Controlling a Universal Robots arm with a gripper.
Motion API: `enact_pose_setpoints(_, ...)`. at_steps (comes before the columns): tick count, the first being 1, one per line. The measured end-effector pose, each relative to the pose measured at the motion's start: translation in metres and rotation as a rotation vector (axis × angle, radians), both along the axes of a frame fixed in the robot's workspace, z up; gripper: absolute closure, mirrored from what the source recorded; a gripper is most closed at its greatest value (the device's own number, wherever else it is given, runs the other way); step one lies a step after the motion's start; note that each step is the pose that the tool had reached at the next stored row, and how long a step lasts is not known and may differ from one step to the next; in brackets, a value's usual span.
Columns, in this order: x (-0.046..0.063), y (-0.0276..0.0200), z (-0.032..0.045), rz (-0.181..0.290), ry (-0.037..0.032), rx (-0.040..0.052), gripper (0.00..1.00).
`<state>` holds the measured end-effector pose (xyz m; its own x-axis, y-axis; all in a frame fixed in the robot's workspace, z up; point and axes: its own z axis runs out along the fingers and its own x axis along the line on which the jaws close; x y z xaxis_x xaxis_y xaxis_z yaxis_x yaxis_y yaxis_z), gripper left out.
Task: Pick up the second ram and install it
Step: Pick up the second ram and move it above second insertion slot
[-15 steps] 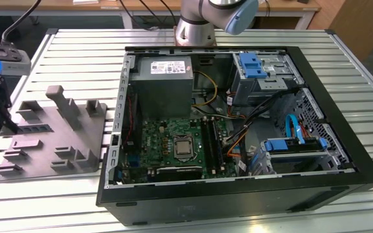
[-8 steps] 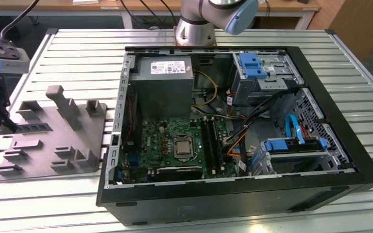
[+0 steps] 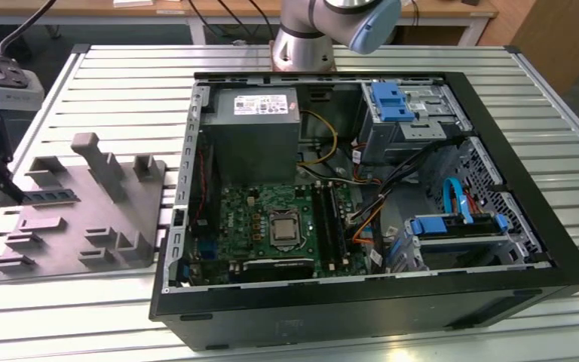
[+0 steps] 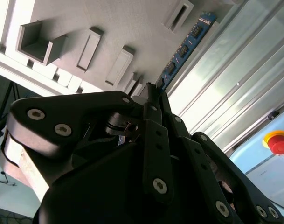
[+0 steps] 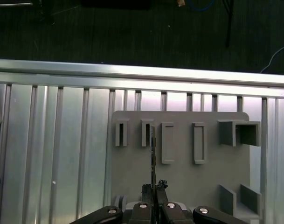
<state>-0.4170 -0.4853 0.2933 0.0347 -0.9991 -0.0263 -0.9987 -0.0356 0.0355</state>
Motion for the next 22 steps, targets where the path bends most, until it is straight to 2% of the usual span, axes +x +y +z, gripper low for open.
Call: enact_pose_setpoints(22, 0.0, 0.0, 0.016, 0.0, 0.0, 0.0, 0.86)
